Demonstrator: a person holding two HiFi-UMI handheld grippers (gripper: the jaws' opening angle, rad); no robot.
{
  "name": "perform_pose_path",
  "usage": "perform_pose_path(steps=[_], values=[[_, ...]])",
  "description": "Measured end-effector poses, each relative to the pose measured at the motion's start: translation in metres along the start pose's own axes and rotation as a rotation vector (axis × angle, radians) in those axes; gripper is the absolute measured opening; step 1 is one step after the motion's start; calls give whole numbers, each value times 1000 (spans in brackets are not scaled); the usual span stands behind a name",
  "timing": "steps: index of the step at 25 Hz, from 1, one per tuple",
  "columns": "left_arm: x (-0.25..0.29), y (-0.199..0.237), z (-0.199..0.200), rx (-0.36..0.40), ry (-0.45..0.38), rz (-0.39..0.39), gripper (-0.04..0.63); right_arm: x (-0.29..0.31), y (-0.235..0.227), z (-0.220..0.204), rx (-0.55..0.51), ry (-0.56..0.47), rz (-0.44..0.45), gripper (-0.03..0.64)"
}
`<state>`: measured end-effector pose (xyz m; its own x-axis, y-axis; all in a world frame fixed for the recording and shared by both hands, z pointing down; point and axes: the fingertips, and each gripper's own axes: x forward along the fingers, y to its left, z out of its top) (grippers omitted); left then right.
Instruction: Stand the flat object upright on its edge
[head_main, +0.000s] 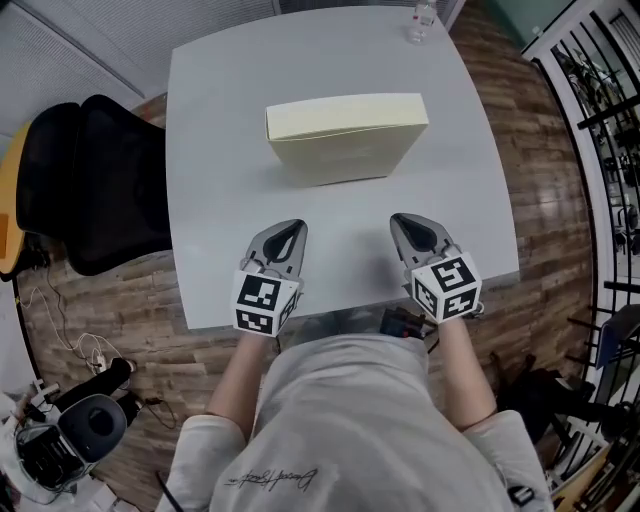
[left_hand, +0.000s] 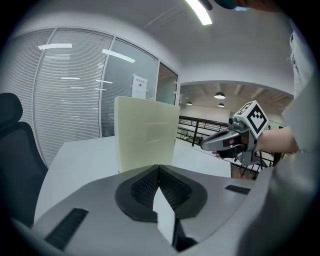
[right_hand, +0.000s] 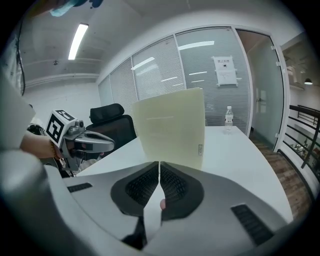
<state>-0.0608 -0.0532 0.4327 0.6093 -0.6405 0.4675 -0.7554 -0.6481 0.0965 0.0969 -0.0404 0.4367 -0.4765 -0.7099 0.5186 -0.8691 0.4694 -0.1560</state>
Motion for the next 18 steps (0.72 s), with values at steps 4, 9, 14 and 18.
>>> perform_pose_path(steps=[4,9,14,18], values=[[-8,-2,2,16,4,12,12,-2,13,1,-15,9,8,26],[-15,-12,4,45,8,3,12,-1,32,7,-16,4,35,25],[-18,-15,8,8,-40,2,12,8,51,5,-31,15,75,25],[-15,-21,1,-29,-27,-14,12,8,56,1,-26,13,77,25]])
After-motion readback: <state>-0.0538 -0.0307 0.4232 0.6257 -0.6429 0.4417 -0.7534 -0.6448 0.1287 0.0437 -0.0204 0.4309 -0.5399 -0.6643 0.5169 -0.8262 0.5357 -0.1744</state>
